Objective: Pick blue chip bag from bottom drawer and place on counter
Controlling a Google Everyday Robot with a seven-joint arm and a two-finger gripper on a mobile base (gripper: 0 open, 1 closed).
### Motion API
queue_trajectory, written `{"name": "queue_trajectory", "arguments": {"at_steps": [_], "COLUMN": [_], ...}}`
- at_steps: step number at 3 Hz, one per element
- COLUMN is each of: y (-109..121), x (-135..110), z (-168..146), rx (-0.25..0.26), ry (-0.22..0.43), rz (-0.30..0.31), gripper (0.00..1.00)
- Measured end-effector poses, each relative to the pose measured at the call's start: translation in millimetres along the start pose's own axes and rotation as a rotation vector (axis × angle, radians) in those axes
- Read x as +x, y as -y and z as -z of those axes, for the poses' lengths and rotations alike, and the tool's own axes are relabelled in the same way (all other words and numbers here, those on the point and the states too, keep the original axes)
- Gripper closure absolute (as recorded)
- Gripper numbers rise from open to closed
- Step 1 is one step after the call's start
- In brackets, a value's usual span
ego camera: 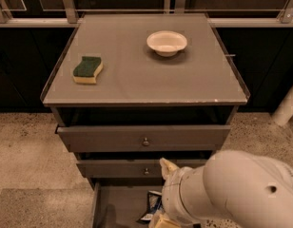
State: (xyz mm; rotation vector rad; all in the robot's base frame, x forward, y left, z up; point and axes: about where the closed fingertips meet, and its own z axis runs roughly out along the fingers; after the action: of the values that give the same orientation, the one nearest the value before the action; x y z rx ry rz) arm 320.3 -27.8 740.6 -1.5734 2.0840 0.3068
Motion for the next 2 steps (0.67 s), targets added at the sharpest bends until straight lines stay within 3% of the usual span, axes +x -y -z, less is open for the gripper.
{"name": "queue_trajectory", "arguments": {"at_steps": [1,2], "y": [-14.2,-9.5], "x": [60.0,100.4], "z": [-67.7,-119.5], "rx": [-0.056,-0.075], "ry": [-0.004,-0.008], "rz": [-0.126,-0.221], "gripper": [0.00,0.00]}}
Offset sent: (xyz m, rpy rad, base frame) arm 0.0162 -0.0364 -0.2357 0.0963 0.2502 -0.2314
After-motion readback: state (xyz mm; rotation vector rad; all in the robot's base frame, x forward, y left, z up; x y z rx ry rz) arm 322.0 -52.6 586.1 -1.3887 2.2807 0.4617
